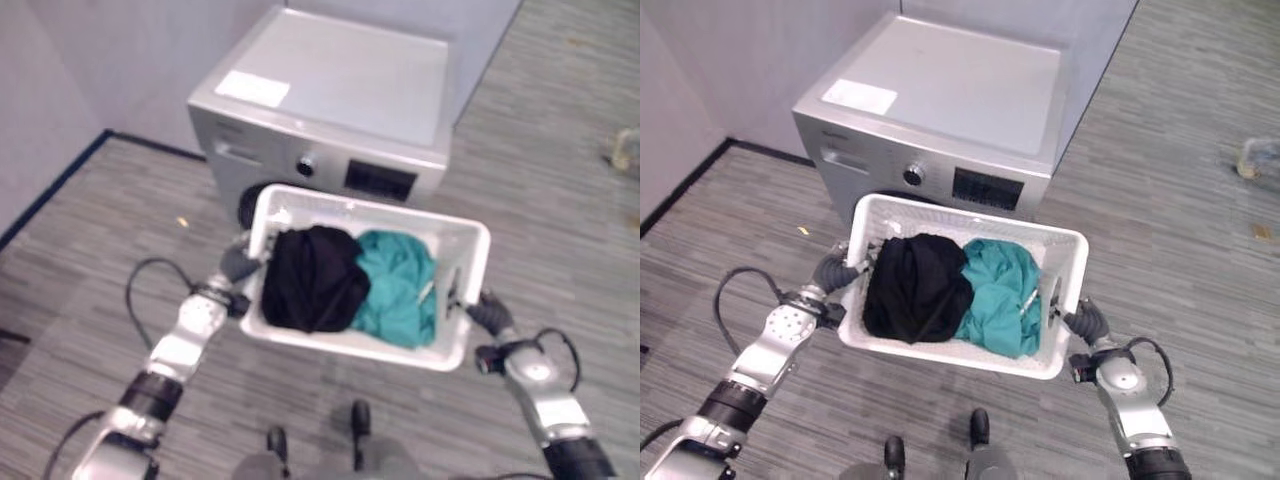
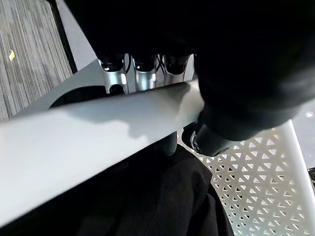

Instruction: Grab the laundry basket,head to the washer,open it,put in the laundry and shut it.

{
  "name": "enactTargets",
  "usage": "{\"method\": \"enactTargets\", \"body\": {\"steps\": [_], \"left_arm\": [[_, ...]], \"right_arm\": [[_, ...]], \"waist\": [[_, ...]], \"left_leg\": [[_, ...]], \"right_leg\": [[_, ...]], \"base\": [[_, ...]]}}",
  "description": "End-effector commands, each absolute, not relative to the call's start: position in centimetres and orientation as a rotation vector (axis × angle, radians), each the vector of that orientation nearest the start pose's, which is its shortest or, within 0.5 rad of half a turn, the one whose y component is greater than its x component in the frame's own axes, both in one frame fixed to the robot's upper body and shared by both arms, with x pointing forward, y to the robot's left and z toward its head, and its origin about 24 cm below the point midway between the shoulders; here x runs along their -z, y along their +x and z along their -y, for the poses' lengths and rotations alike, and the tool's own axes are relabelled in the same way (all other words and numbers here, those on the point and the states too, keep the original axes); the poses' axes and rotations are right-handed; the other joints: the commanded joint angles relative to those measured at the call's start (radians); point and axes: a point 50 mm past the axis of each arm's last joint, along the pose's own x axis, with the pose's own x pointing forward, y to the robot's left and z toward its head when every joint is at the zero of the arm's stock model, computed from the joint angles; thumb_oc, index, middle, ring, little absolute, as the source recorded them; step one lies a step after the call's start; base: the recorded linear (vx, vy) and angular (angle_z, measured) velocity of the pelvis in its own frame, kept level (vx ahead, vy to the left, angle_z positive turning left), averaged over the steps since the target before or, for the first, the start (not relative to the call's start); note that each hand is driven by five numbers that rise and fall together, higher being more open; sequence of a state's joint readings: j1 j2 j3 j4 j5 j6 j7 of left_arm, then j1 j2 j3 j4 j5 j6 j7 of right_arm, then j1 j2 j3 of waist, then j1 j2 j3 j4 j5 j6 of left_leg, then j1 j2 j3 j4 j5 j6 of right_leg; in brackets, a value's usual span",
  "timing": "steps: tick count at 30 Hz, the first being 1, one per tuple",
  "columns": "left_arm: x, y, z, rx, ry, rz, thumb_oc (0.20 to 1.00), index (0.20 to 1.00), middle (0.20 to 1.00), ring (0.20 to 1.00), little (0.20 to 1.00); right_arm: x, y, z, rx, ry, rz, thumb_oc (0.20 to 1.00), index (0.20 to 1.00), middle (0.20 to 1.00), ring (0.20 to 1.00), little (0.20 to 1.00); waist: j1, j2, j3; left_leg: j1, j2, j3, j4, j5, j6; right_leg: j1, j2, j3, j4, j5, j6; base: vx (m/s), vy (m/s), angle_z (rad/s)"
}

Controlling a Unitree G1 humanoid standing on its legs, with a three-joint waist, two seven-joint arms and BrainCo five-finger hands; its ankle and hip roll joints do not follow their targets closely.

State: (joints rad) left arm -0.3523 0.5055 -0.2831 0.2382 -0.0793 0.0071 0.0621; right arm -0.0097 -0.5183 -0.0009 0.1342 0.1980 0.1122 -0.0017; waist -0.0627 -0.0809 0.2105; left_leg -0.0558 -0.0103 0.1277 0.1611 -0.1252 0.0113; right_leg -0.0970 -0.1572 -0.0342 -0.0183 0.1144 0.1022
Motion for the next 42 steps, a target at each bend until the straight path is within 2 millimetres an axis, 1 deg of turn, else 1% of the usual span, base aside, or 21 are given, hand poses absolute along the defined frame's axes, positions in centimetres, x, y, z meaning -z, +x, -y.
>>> {"method": "enactTargets", "body": {"steps": [1,4,6,10,14,19,21,25,26,28,30,31,32,33,34,35,37,38,39,41,42], "left_arm": [[-13.1,33.4,-17.5,0.105,0.498,0.279,0.200,0.200,0.200,0.200,0.200],[-13.9,33.9,-16.7,0.108,0.528,0.306,0.200,0.200,0.200,0.200,0.200],[-15.2,34.2,-16.5,0.103,0.538,0.341,0.200,0.200,0.200,0.200,0.200],[-17.0,34.1,-16.2,0.122,0.529,0.399,0.200,0.200,0.200,0.200,0.200],[-20.0,34.3,-15.4,0.129,0.521,0.503,0.200,0.200,0.200,0.200,0.200],[-22.5,35.6,-13.9,0.114,0.503,0.568,0.200,0.200,0.200,0.200,0.200],[-22.8,35.8,-13.6,0.122,0.493,0.571,0.200,0.200,0.200,0.200,0.200],[-24.8,36.9,-13.5,0.112,0.453,0.577,0.200,0.200,0.200,0.200,0.200],[-24.9,36.9,-13.5,0.111,0.451,0.580,0.200,0.200,0.200,0.200,0.200],[-26.5,37.5,-14.5,0.063,0.452,0.589,0.200,0.200,0.200,0.200,0.200],[-27.6,38.3,-14.8,0.051,0.469,0.574,0.200,0.200,0.200,0.200,0.200],[-28.0,38.8,-15.2,0.033,0.482,0.556,0.200,0.200,0.200,0.200,0.200],[-28.1,39.3,-16.4,0.001,0.494,0.522,0.200,0.200,0.200,0.200,0.200],[-28.7,39.4,-17.1,-0.022,0.507,0.515,0.200,0.200,0.200,0.200,0.200],[-28.8,39.4,-17.2,-0.025,0.507,0.517,0.200,0.200,0.200,0.200,0.200],[-29.3,39.5,-17.8,-0.041,0.515,0.508,0.200,0.200,0.200,0.200,0.200],[-28.6,39.7,-17.8,-0.026,0.493,0.471,0.200,0.200,0.200,0.200,0.200],[-28.2,39.7,-17.7,-0.013,0.486,0.457,0.200,0.200,0.200,0.200,0.200],[-28.3,39.7,-17.7,-0.013,0.486,0.457,0.200,0.200,0.200,0.200,0.200],[-27.1,39.5,-17.6,0.016,0.481,0.438,0.200,0.200,0.200,0.200,0.200],[-26.6,39.3,-17.8,0.020,0.480,0.428,0.200,0.200,0.200,0.200,0.200]], "right_arm": [[-9.5,26.2,26.3,0.048,-0.256,0.072,0.200,0.200,0.200,0.200,0.200],[-10.5,25.7,26.4,0.043,-0.261,0.110,0.200,0.200,0.200,0.200,0.200],[-11.9,25.2,26.9,0.046,-0.269,0.160,0.200,0.200,0.200,0.200,0.200],[-13.3,25.0,27.4,0.052,-0.284,0.205,0.200,0.200,0.200,0.200,0.200],[-15.0,26.1,27.4,0.062,-0.323,0.259,0.200,0.200,0.200,0.200,0.200],[-18.1,28.9,27.1,0.087,-0.357,0.336,0.200,0.200,0.200,0.200,0.200],[-18.7,29.4,27.1,0.096,-0.366,0.347,0.200,0.200,0.200,0.200,0.200],[-22.5,30.4,29.3,0.184,-0.452,0.382,0.200,0.200,0.200,0.200,0.200],[-22.6,30.5,29.3,0.184,-0.452,0.385,0.200,0.200,0.200,0.200,0.200],[-24.2,31.1,29.8,0.205,-0.488,0.396,0.200,0.200,0.200,0.200,0.200],[-25.2,31.7,30.3,0.233,-0.504,0.385,0.200,0.200,0.200,0.200,0.200],[-25.6,32.3,30.0,0.218,-0.515,0.379,0.200,0.200,0.200,0.200,0.200],[-26.0,33.1,29.7,0.213,-0.513,0.369,0.200,0.200,0.200,0.200,0.200],[-26.4,33.5,29.3,0.204,-0.510,0.373,0.200,0.200,0.200,0.200,0.200],[-26.5,33.6,29.2,0.203,-0.509,0.376,0.200,0.200,0.200,0.200,0.200],[-26.7,34.4,28.1,0.174,-0.510,0.369,0.200,0.200,0.200,0.200,0.200],[-26.0,35.0,27.3,0.143,-0.514,0.331,0.200,0.200,0.200,0.200,0.200],[-25.4,35.3,26.8,0.121,-0.514,0.309,0.200,0.200,0.200,0.200,0.200],[-25.4,35.3,26.8,0.121,-0.514,0.309,0.200,0.200,0.200,0.200,0.200],[-23.8,35.7,25.8,0.067,-0.524,0.256,0.200,0.200,0.200,0.200,0.200],[-23.2,35.8,25.3,0.042,-0.536,0.234,0.200,0.200,0.200,0.200,0.200]], "waist": [[0.010,-0.004,-0.089],[-0.008,0.000,-0.083],[-0.022,0.012,-0.084],[-0.021,0.024,-0.090],[-0.022,0.037,-0.113],[-0.042,0.047,-0.105],[-0.046,0.052,-0.101],[-0.052,0.064,-0.117],[-0.054,0.067,-0.114],[-0.056,0.078,-0.122],[-0.054,0.084,-0.140],[-0.059,0.088,-0.146],[-0.060,0.101,-0.161],[-0.060,0.088,-0.157],[-0.064,0.085,-0.157],[-0.035,0.061,-0.131],[-0.008,0.031,-0.107],[0.008,0.025,-0.098],[0.008,0.021,-0.099],[0.054,0.015,-0.087],[0.073,0.022,-0.086]], "left_leg": [[0.017,0.009,-0.086,0.123,-0.176,0.033],[0.042,-0.017,-0.116,0.111,-0.177,0.053],[0.083,-0.029,-0.141,0.081,-0.170,0.074],[0.129,-0.034,-0.143,0.023,-0.150,0.085],[0.167,-0.034,-0.134,-0.030,-0.135,0.077],[0.211,-0.030,-0.134,-0.040,-0.157,0.056],[0.222,-0.028,-0.133,-0.038,-0.164,0.052],[0.291,-0.017,-0.100,-0.058,-0.182,0.026],[0.293,-0.016,-0.101,-0.061,-0.181,0.025],[0.318,-0.005,-0.077,-0.062,-0.167,0.012],[0.333,0.009,-0.056,-0.050,-0.170,-0.002],[0.327,0.021,-0.051,-0.018,-0.140,-0.022],[0.282,0.080,-0.030,0.172,0.017,-0.089],[0.223,0.119,-0.018,0.320,0.108,-0.118],[0.214,0.117,-0.021,0.327,0.111,-0.119],[0.117,0.142,-0.031,0.545,0.190,-0.126],[0.021,0.179,-0.028,0.575,0.157,-0.096],[-0.011,0.188,-0.028,0.531,0.128,-0.085],[-0.012,0.183,-0.025,0.526,0.133,-0.082],[-0.057,0.184,-0.057,0.385,0.109,-0.080],[-0.046,0.188,-0.079,0.253,0.119,-0.087]], "right_leg": [[-0.057,-0.114,0.071,0.128,-0.027,0.098],[-0.080,-0.093,0.113,0.231,-0.057,0.083],[-0.105,-0.034,0.132,0.326,-0.073,0.067],[-0.118,0.023,0.077,0.383,-0.091,0.056],[-0.149,0.056,-0.003,0.342,-0.092,0.048],[-0.199,0.035,-0.020,0.225,-0.039,0.062],[-0.196,0.027,-0.028,0.197,-0.027,0.066],[-0.189,-0.020,-0.152,0.123,0.012,0.084],[-0.187,-0.020,-0.154,0.121,0.013,0.084],[-0.193,-0.034,-0.242,0.150,0.024,0.084],[-0.163,-0.025,-0.280,0.150,-0.005,0.067],[-0.143,0.000,-0.266,0.141,-0.019,0.051],[-0.099,0.053,-0.252,0.128,-0.043,0.013],[-0.066,0.065,-0.249,0.114,-0.056,-0.015],[-0.069,0.062,-0.251,0.110,-0.051,-0.018],[-0.016,0.087,-0.228,0.087,-0.077,-0.063],[0.024,0.077,-0.210,0.069,-0.090,-0.067],[0.037,0.071,-0.203,0.064,-0.095,-0.060],[0.035,0.066,-0.201,0.062,-0.092,-0.059],[0.065,0.057,-0.174,0.058,-0.107,-0.040],[0.074,0.062,-0.163,0.062,-0.116,-0.033]], "base": [[-0.06,0.225,-0.04],[-0.01,0.220,0.25],[0.04,0.164,0.36],[0.03,0.074,0.15],[0.08,0.033,0.04],[0.13,-0.039,0.12],[0.15,-0.051,0.08],[0.22,-0.098,0.00],[0.15,-0.073,-0.03],[0.19,-0.116,-0.14],[0.24,-0.166,-0.54],[0.35,-0.273,-0.47],[0.37,-0.373,-0.35],[0.26,-0.301,-0.12],[0.16,-0.306,-0.25],[0.12,-0.241,-0.62],[0.16,-0.167,-0.77],[0.09,-0.013,-0.31],[0.09,0.049,-0.20],[0.14,0.102,-0.45],[0.21,0.145,-0.54]]}}
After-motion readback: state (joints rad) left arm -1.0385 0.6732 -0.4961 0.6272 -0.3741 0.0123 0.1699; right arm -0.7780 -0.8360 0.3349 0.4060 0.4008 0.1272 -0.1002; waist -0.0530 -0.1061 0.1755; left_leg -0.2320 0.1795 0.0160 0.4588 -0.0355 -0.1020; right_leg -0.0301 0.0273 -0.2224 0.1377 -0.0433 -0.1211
